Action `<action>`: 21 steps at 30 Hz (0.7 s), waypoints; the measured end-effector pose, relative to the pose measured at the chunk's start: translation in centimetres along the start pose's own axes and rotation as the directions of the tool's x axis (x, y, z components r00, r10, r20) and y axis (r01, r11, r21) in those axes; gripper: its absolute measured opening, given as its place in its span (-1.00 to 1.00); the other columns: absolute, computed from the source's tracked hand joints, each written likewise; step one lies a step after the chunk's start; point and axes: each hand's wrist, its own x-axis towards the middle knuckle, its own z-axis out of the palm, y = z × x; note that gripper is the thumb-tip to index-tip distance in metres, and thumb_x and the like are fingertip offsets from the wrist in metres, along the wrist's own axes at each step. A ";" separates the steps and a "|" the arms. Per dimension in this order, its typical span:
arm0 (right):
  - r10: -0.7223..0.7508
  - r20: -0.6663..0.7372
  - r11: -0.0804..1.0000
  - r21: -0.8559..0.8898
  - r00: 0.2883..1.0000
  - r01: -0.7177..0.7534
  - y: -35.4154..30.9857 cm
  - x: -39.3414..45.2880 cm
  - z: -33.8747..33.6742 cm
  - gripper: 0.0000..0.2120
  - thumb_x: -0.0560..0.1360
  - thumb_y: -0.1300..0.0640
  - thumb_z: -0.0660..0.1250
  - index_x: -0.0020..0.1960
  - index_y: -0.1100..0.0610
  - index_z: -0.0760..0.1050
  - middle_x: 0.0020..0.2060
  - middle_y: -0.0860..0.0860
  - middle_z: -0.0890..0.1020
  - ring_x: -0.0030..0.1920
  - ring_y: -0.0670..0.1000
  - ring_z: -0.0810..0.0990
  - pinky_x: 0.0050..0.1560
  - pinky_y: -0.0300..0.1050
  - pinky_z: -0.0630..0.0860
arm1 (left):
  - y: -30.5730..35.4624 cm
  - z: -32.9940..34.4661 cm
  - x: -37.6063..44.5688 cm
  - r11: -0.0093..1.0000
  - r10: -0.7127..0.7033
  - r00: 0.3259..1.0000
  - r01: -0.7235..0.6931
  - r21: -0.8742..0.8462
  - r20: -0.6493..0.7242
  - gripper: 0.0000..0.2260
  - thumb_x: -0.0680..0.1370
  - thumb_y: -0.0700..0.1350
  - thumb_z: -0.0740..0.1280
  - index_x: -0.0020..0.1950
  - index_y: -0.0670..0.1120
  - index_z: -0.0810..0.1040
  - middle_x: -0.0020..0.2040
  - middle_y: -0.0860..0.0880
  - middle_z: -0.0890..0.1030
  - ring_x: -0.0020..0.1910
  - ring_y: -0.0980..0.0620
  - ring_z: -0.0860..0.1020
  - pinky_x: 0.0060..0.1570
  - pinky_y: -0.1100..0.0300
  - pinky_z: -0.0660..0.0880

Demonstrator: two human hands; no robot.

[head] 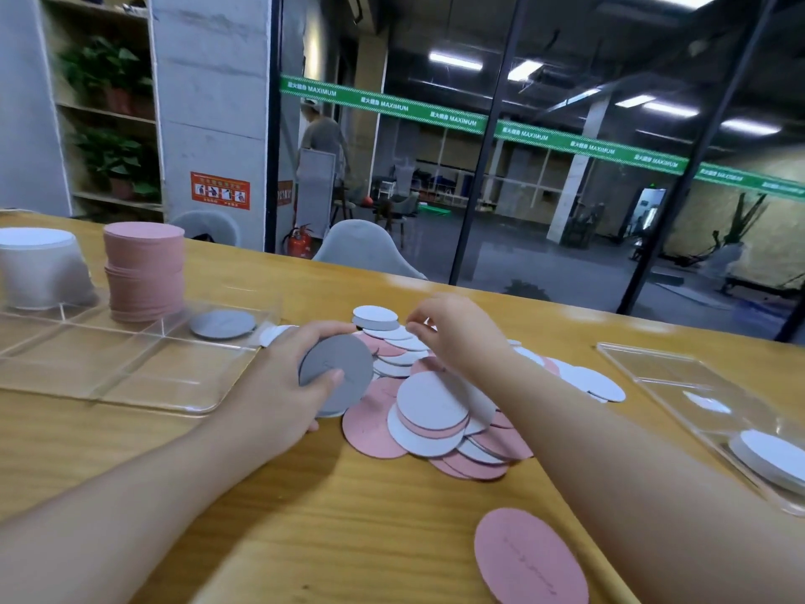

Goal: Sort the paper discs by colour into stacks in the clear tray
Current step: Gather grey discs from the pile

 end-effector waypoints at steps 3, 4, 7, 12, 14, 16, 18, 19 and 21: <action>0.048 0.066 0.999 -0.013 0.997 -0.047 -0.4 2.5 1.0 -0.80 0.58 0.08 0.23 0.08 0.09 0.60 0.01 0.00 0.62 0.00 0.05 0.55 -0.03 -0.01 0.52 | -0.7 0.0 0.2 0.998 0.017 1.000 -0.018 0.060 0.016 -0.53 0.53 -0.22 0.29 0.01 0.44 0.40 0.03 0.21 0.43 -0.14 0.06 0.53 -0.39 0.19 0.54; 0.060 0.085 0.998 -0.006 0.995 -0.060 -0.6 3.4 1.4 -0.80 0.57 0.07 0.24 0.08 0.09 0.60 0.01 0.01 0.63 0.01 0.05 0.56 -0.03 -0.01 0.53 | -0.8 0.0 0.3 0.996 0.025 1.000 -0.026 0.080 0.016 -0.53 0.53 -0.21 0.30 0.02 0.45 0.39 0.03 0.23 0.43 -0.12 0.10 0.52 -0.33 0.18 0.53; 0.109 0.149 0.994 0.001 0.983 -0.110 -1.1 5.8 2.6 -0.78 0.55 0.04 0.27 0.09 0.10 0.60 0.01 0.04 0.64 0.02 0.08 0.57 -0.01 0.00 0.54 | -1.2 -0.1 0.5 0.996 0.028 1.000 -0.027 0.089 -0.007 -0.56 0.52 -0.20 0.30 0.05 0.41 0.40 0.02 0.24 0.44 -0.10 0.16 0.50 -0.30 0.25 0.45; 0.200 0.238 0.977 0.027 0.950 -0.212 -1.2 7.9 4.8 -0.71 0.51 -0.01 0.33 -0.02 0.22 0.63 -0.08 0.14 0.66 -0.06 0.14 0.59 -0.01 0.05 0.56 | -1.2 -0.1 0.6 1.000 -0.019 0.999 0.020 0.004 -0.048 -0.58 0.52 -0.22 0.31 0.02 0.37 0.45 -0.07 0.28 0.50 -0.26 0.28 0.50 -0.38 0.35 0.41; 0.230 0.266 0.967 0.042 0.936 -0.250 -1.1 8.1 5.6 -0.65 0.48 -0.04 0.34 -0.10 0.28 0.62 -0.19 0.18 0.64 -0.16 0.15 0.57 -0.15 0.00 0.53 | -1.2 -0.1 0.6 1.000 -0.025 0.999 0.024 -0.014 -0.045 -0.58 0.52 -0.23 0.31 0.00 0.36 0.46 -0.10 0.31 0.51 -0.30 0.32 0.50 -0.41 0.39 0.39; 0.262 0.282 0.959 0.034 0.923 -0.282 -1.2 8.2 6.1 -0.62 0.45 -0.06 0.35 -0.27 0.27 0.50 -0.37 0.16 0.53 -0.31 0.13 0.44 -0.34 -0.07 0.36 | -1.2 0.0 0.7 0.999 -0.026 0.999 0.025 -0.027 -0.037 -0.58 0.52 -0.24 0.31 -0.03 0.37 0.46 -0.12 0.40 0.50 -0.30 0.34 0.50 -0.43 0.44 0.39; 0.290 0.279 0.953 0.004 0.915 -0.303 -1.1 8.4 6.3 -0.62 0.42 -0.11 0.36 -0.31 0.21 0.45 -0.42 0.08 0.44 -0.36 0.09 0.37 -0.40 -0.13 0.26 | -1.2 0.0 0.8 0.999 -0.033 0.999 0.032 -0.034 -0.031 -0.58 0.52 -0.22 0.31 -0.04 0.38 0.46 -0.13 0.42 0.49 -0.33 0.34 0.50 -0.44 0.45 0.38; 0.299 0.267 0.951 -0.007 0.916 -0.309 -1.1 8.5 6.4 -0.62 0.41 -0.13 0.37 -0.29 0.20 0.47 -0.42 0.06 0.45 -0.37 0.08 0.38 -0.42 -0.14 0.26 | -1.2 0.0 0.9 0.999 -0.038 0.999 0.036 -0.035 -0.034 -0.58 0.52 -0.22 0.31 -0.04 0.38 0.46 -0.14 0.41 0.50 -0.34 0.34 0.50 -0.44 0.45 0.38; 0.303 0.240 0.952 -0.033 0.922 -0.305 -1.1 8.6 6.6 -0.60 0.40 -0.16 0.36 -0.25 0.21 0.51 -0.40 0.06 0.50 -0.37 0.07 0.41 -0.44 -0.16 0.28 | -1.3 0.0 1.0 0.998 -0.050 0.998 0.049 -0.034 -0.036 -0.60 0.52 -0.21 0.31 -0.02 0.37 0.46 -0.14 0.36 0.51 -0.36 0.32 0.49 -0.43 0.44 0.37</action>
